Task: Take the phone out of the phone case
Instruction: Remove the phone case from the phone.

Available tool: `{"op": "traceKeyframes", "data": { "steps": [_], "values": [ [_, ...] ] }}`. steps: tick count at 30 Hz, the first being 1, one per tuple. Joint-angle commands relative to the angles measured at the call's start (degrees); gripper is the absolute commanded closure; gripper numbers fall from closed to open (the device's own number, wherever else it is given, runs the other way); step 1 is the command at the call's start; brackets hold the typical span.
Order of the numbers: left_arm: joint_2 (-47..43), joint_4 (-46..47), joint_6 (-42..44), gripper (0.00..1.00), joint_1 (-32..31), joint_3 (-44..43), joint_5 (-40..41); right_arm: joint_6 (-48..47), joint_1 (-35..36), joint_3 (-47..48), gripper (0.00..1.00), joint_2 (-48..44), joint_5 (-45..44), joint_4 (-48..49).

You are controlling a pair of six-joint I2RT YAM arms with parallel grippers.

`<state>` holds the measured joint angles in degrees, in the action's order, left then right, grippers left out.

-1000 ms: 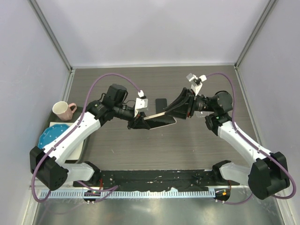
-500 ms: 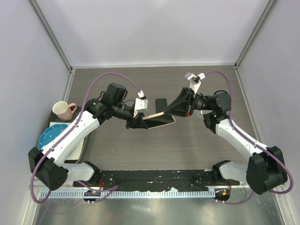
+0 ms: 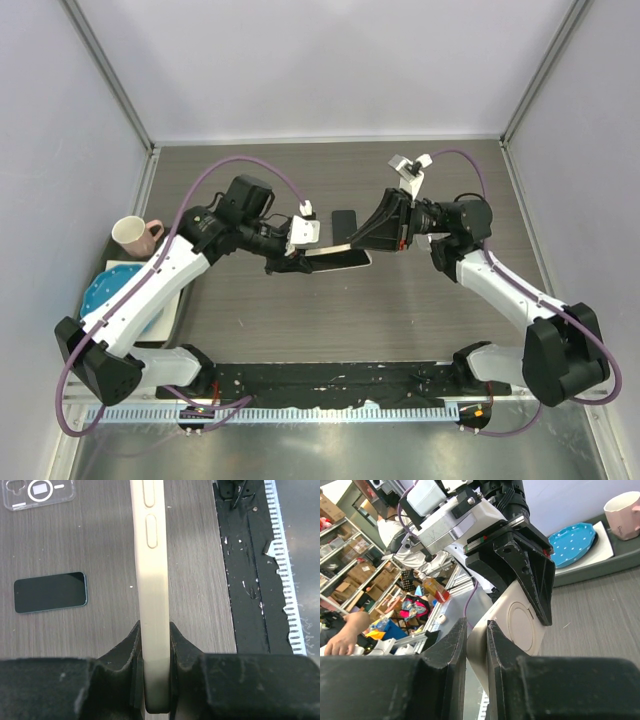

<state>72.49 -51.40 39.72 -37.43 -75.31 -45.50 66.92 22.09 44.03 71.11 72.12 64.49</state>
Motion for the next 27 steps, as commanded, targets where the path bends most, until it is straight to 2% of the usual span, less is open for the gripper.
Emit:
{"op": "traceKeyframes", "data": {
  "steps": [1, 8, 13, 14, 17, 19, 20, 21, 24, 27],
  "values": [
    [-1.03, 1.83, 6.68, 1.0, -2.3, -2.65, -2.14, 5.59, 1.64, 3.08, 0.99, 1.49, -1.1, 2.75],
    [-0.86, 0.16, 7.3, 1.0, -2.38, -5.46, -1.96, 5.78, 2.52, 2.12, 0.99, 1.67, -0.92, 5.91],
    [-0.68, -0.46, 6.6, 1.0, -2.38, -6.52, -3.37, -5.72, 2.35, 1.93, 0.99, -1.06, -1.01, -6.99],
    [-0.77, -0.46, 6.51, 1.0, -2.38, -6.26, -3.46, -6.18, 2.17, 2.28, 0.89, -1.15, -0.84, -8.57],
    [-1.12, 0.94, 4.93, 1.0, -1.86, -4.24, -4.51, -4.96, 0.95, 4.04, 0.69, -1.94, -0.14, -9.29],
    [-1.64, 2.6, 4.05, 1.0, -1.33, -2.22, -5.56, -2.77, -0.54, 4.48, 0.65, -2.38, -0.31, -6.32],
    [-1.82, 3.4, 2.65, 1.0, -0.29, -1.43, -6.44, 1.16, -1.08, 4.14, 0.63, -2.9, -0.66, -4.04],
    [-2.09, 4.37, 1.42, 1.0, 0.33, -0.72, -7.41, 3.64, -1.6, 2.74, 0.61, -3.08, -1.44, 2.51],
    [-2.35, 9.55, -4.38, 1.0, 2.8, 2.0, -11.27, 9.62, -3.98, 0.36, 0.57, -3.87, -5.22, 11.86],
    [-2.0, 15.26, -8.95, 1.0, 3.68, 4.55, -13.39, 7.54, -4.16, -0.34, 0.53, -4.84, -6.29, 11.1]
  ]
}}
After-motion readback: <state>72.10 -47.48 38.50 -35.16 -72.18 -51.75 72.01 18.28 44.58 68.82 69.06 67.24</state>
